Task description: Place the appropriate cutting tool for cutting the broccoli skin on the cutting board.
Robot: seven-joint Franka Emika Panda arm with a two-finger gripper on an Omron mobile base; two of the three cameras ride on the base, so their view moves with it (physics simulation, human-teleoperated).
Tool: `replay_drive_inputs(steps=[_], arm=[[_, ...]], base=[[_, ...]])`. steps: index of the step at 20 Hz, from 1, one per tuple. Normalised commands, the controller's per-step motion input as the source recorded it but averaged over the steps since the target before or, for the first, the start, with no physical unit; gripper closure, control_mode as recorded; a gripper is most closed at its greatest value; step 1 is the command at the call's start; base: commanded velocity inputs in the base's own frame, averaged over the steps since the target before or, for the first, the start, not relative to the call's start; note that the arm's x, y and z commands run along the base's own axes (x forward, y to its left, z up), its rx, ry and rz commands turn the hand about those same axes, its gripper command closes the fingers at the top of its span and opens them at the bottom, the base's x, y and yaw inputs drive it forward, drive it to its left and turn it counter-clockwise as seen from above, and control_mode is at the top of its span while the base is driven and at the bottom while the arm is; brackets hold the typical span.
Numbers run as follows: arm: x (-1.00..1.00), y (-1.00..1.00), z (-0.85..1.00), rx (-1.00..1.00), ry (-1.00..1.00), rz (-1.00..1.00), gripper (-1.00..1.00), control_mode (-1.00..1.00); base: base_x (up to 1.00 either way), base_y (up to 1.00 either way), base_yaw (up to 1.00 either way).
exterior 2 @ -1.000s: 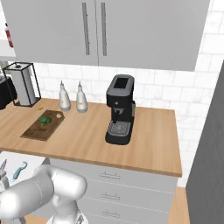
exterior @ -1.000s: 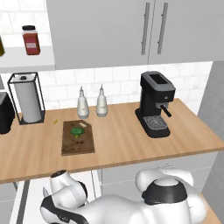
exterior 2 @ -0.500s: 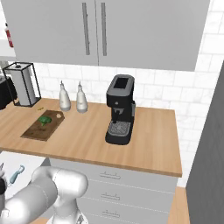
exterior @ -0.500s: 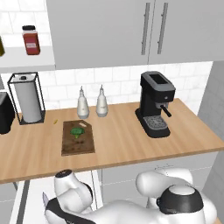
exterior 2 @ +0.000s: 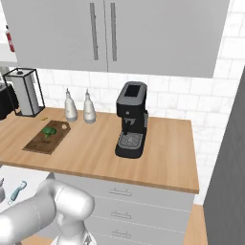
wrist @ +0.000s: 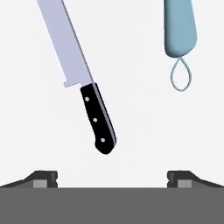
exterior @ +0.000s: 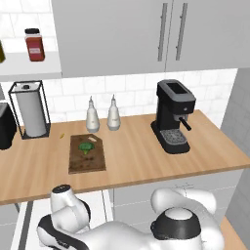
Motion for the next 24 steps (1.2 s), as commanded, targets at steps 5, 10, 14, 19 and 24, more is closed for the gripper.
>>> replay_drive_inputs(steps=[5,10,14,19,24], arm=[[0.32,0.30,-0.06,-0.05,-0.01,-0.01,-1.00,-1.00],[0.10,0.03,-0.30,-0.03,-0.03,0.00,-1.00,-1.00],[0.06,0.02,-0.37,-0.04,-0.01,0.00,-1.00,-1.00],[0.00,0.00,-0.40,0.00,0.00,0.00,-1.00,-1.00],[0.08,0.00,-0.34,0.00,0.00,0.00,-1.00,-1.00]], base=[[0.00,0.00,0.00],[0.00,0.00,0.00],[0.00,0.00,0.00],[0.00,0.00,0.00],[0.00,0.00,0.00]])
